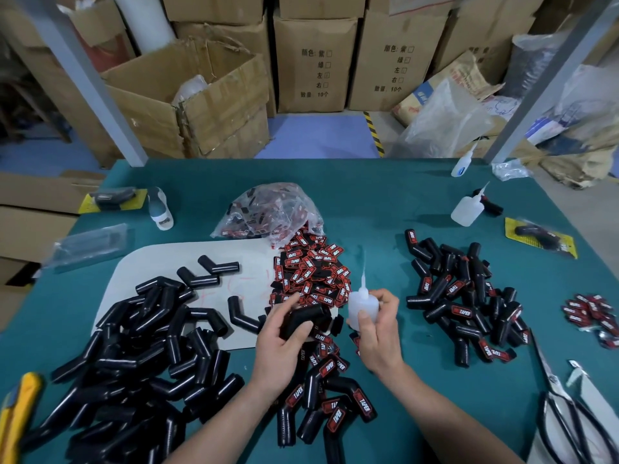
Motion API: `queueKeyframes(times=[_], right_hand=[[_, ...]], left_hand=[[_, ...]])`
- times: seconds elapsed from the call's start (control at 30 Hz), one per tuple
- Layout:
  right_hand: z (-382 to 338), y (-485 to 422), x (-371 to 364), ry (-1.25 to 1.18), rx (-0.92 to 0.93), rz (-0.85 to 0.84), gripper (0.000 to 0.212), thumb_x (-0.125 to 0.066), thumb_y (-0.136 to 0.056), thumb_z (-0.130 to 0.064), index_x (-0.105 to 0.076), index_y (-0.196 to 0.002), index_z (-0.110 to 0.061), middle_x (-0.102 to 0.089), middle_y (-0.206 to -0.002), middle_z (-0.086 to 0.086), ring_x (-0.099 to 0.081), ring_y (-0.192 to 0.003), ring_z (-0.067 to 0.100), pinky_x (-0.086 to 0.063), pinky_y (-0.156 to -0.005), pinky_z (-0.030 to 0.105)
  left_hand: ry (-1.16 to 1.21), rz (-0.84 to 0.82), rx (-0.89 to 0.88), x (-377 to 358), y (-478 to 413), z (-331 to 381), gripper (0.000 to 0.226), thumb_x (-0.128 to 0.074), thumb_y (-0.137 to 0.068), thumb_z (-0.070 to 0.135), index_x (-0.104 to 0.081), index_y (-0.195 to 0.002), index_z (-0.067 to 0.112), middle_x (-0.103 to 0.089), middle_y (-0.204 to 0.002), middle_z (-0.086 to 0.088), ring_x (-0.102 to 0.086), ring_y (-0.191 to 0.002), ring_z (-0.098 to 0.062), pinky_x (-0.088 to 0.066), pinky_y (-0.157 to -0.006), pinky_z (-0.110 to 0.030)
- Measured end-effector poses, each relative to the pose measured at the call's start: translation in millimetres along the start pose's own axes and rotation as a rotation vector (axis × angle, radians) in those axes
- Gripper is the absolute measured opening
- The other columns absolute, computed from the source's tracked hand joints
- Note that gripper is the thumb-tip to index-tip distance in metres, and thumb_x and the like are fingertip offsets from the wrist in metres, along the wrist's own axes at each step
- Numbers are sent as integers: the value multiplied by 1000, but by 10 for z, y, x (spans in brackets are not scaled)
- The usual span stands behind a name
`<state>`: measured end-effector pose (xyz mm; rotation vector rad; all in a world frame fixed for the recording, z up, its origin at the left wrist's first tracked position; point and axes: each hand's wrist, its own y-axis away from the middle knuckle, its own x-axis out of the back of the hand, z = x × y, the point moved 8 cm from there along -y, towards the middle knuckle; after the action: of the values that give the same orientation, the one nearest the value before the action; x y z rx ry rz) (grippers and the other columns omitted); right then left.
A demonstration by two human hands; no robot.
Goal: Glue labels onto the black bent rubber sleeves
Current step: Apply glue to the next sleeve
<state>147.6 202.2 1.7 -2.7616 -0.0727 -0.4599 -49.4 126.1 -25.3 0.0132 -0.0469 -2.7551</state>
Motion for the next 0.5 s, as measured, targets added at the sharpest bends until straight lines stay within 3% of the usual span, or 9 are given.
queueKeyframes(times=[0.07, 0.13, 0.23, 0.3, 0.4, 0.43, 0.5], right_hand=[[-61, 16, -51, -15, 56, -67, 31, -46, -92, -34, -36, -121, -29, -48, -116, -16, -53, -99, -6, -44, -80, 11], [-97, 16, -60, -17, 85, -112, 30, -53, -93, -33, -42, -120, -36, -49, -119, -24, -54, -104, -1, -41, -85, 10], [-75, -51, 95, -42, 109, -48, 27, -64, -89, -30, -59, -114, -36, -58, -113, -23, -59, -101, 7, -43, -85, 14], [82, -101, 217, -217, -66, 74, 25, -73, -81, -26, -68, -104, -34, -66, -102, -13, -62, -92, 10, -49, -80, 21], [371, -166, 254, -548, -366, 189, 24, -77, -79, -1, -74, -95, -19, -71, -93, 1, -63, -85, 19, -53, -79, 33], [414, -179, 236, -649, -418, 191, 20, -75, -81, 1, -74, -93, -15, -71, -90, 5, -61, -79, 20, -53, -74, 32], [418, -204, 217, -773, -463, 194, 10, -71, -82, -12, -75, -89, -18, -69, -84, 4, -56, -66, 14, -48, -57, 24]], left_hand=[[41, 86, 16, 36, 0, -24, 55, -75, -92, 5, -65, -119, 51, -69, -118, 18, -65, -113, -1, -53, -88, -13], [51, 149, 5, 94, -7, -16, 53, -74, -90, -2, -69, -108, 47, -72, -111, 15, -68, -105, -4, -55, -82, -13], [-41, 185, -43, 172, -72, 42, 45, -74, -90, -1, -72, -108, 41, -69, -116, 18, -62, -118, -6, -47, -103, -17], [-63, 183, -31, 196, -96, 23, 41, -74, -92, 4, -71, -112, 39, -66, -118, 23, -59, -123, -6, -44, -111, -25], [-5, 187, 38, 188, -96, -37, 42, -74, -92, 5, -70, -117, 40, -70, -121, 18, -63, -122, -9, -45, -111, -31], [-2, 192, 43, 191, -88, -43, 43, -75, -92, 6, -69, -116, 40, -71, -120, 17, -64, -121, -8, -47, -109, -30], [-27, 180, 38, 186, -87, -40, 41, -76, -91, 6, -70, -112, 41, -72, -116, 18, -65, -116, -3, -50, -107, -29]])
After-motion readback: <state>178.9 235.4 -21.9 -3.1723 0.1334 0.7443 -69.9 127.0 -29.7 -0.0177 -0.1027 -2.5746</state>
